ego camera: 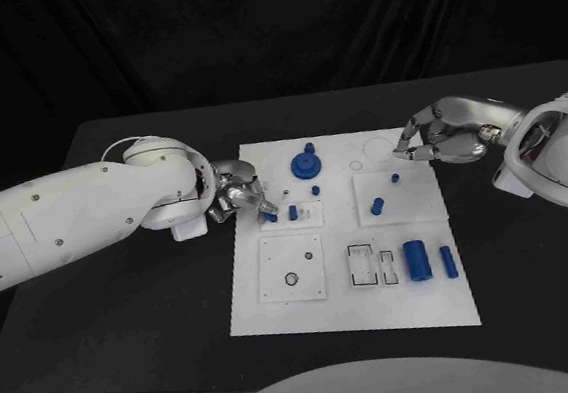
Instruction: Assemble the parts on the task board
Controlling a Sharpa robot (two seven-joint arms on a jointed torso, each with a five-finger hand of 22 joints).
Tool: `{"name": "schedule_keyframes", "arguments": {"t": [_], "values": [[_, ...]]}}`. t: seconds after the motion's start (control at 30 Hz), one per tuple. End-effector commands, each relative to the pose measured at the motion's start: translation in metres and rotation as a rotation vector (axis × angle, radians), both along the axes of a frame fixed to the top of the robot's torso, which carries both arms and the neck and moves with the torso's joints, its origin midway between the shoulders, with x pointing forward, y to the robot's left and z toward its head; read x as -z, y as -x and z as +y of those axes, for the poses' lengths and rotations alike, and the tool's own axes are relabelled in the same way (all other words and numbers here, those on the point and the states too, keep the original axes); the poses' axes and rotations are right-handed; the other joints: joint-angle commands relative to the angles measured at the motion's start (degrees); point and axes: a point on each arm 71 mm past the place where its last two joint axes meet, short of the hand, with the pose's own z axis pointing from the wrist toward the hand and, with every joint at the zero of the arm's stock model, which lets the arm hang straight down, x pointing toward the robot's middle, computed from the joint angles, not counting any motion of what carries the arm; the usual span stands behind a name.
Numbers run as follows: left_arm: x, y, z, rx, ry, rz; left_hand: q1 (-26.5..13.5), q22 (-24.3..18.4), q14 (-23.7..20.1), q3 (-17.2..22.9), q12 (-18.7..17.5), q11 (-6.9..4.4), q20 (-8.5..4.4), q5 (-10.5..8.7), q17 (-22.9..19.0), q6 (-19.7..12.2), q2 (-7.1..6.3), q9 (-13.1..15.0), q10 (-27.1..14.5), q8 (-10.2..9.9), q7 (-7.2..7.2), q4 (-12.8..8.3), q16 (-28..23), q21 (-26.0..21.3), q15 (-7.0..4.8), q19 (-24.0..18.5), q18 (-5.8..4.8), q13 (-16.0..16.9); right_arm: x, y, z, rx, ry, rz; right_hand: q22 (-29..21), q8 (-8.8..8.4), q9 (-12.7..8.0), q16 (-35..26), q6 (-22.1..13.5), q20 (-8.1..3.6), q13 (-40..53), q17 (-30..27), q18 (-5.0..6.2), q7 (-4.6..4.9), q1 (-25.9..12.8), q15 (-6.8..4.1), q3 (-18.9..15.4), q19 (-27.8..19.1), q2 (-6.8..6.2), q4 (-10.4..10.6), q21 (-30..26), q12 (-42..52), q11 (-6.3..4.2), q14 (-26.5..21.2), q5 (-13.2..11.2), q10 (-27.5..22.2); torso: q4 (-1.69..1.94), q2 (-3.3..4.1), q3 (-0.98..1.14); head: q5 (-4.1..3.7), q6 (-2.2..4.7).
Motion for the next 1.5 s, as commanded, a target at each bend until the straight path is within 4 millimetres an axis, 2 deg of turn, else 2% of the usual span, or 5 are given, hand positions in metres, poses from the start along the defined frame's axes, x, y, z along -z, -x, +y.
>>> {"name": "schedule_keyframes", "arguments": {"t": [0.03, 0.43, 0.73, 1.03, 1.5], "values": [[0.0017, 0.0014, -0.0020, 0.017, 0.004, 0.011, -0.06, 9.13, 6.05, 0.16, -0.04, 0.37, 0.00, -0.85, 15.10, 0.03, 0.30, -0.01, 6.08, -0.28, -0.19, -0.03, 0.15, -0.28, 0.30, -0.25, 0.47, 14.96, 0.0014, 0.0002, -0.0006, 0.011, 0.006, 0.008, 13.12, -0.35, -0.10, 0.15, 0.59, 0.01, 14.95, 15.10, 0.56, -0.04, 0.51, 0.02, 0.20, 2.81, -0.06, -0.35, -0.10, 0.12, -0.14, 6.05, 0.47, 5.97, -0.05, -0.04, 0.01, 0.13, 0.00], [0.0032, 0.0026, -0.0059, 0.044, -0.006, 0.035, -3.64, 9.24, 6.05, -6.12, -0.04, 0.73, 0.29, -12.69, 15.10, 0.13, -0.17, -1.12, 6.08, -1.45, 0.18, 4.56, 0.15, -1.51, 0.61, -0.57, 0.62, 14.96, 0.0020, -0.0003, 0.0001, 0.009, 0.009, 0.013, 13.08, -0.38, -0.14, 0.15, 0.63, 0.01, 14.95, 15.10, 0.59, -0.06, 0.75, 0.01, 0.29, 2.75, -0.09, -0.46, -0.21, 0.12, -0.15, 6.05, 0.66, 5.97, 0.04, 0.02, -0.03, 0.11, 0.00], [0.0040, 0.0025, -0.0070, 0.055, -0.013, 0.045, -5.46, 9.32, 6.05, -10.32, -0.04, 1.05, 0.63, -13.93, 15.10, 0.22, -0.17, -0.51, 6.08, -0.86, 0.42, 7.59, 0.15, -2.24, 0.95, -0.88, 0.73, 14.96, 0.0033, -0.0001, 0.0009, 0.007, 0.011, 0.018, 13.06, -0.47, -0.27, 0.15, 0.71, -0.01, 14.95, 15.10, 0.60, -0.07, 1.38, -0.01, 0.55, 2.72, -0.21, -0.78, -0.27, 0.12, -0.17, 6.05, 1.22, 5.97, 0.05, -0.01, -0.06, 0.18, 0.00], [0.0044, -0.0005, -0.0039, 0.070, -0.061, 0.016, -5.90, 9.39, 6.05, -15.02, -0.04, 0.78, 0.45, -15.36, 15.10, -2.73, 0.90, 8.33, 6.08, 6.14, 0.08, 10.21, 0.15, -2.69, 0.72, -0.74, 0.77, 14.96, 0.0070, 0.0009, 0.0012, 0.005, 0.013, 0.027, 13.06, -0.58, -0.41, 0.15, 0.81, -0.03, 14.95, 15.10, 0.61, -0.08, 1.94, -0.02, 0.82, 2.70, -0.34, -1.08, -0.32, 0.12, -0.19, 6.05, 2.07, 5.97, 0.01, -0.03, -0.05, 0.17, 0.00], [0.0046, -0.0024, 0.0000, 0.063, -0.072, 0.010, -5.46, 9.30, 6.05, -15.41, -0.04, 0.78, 0.43, -14.30, 15.10, -3.76, 1.51, 9.52, 6.08, 6.86, 0.09, 10.44, 0.15, -3.05, 0.71, -0.89, 0.83, 14.96, 0.0084, 0.0013, -0.0005, 0.008, 0.014, 0.030, 13.06, -0.65, -0.50, 0.15, 0.84, -0.04, 14.95, 15.10, 0.61, -0.08, 2.19, -0.03, 0.97, 2.71, -0.42, -1.21, -0.32, 0.12, -0.19, 6.05, 2.60, 5.97, 0.00, -0.04, -0.05, 0.13, 0.00]]}}
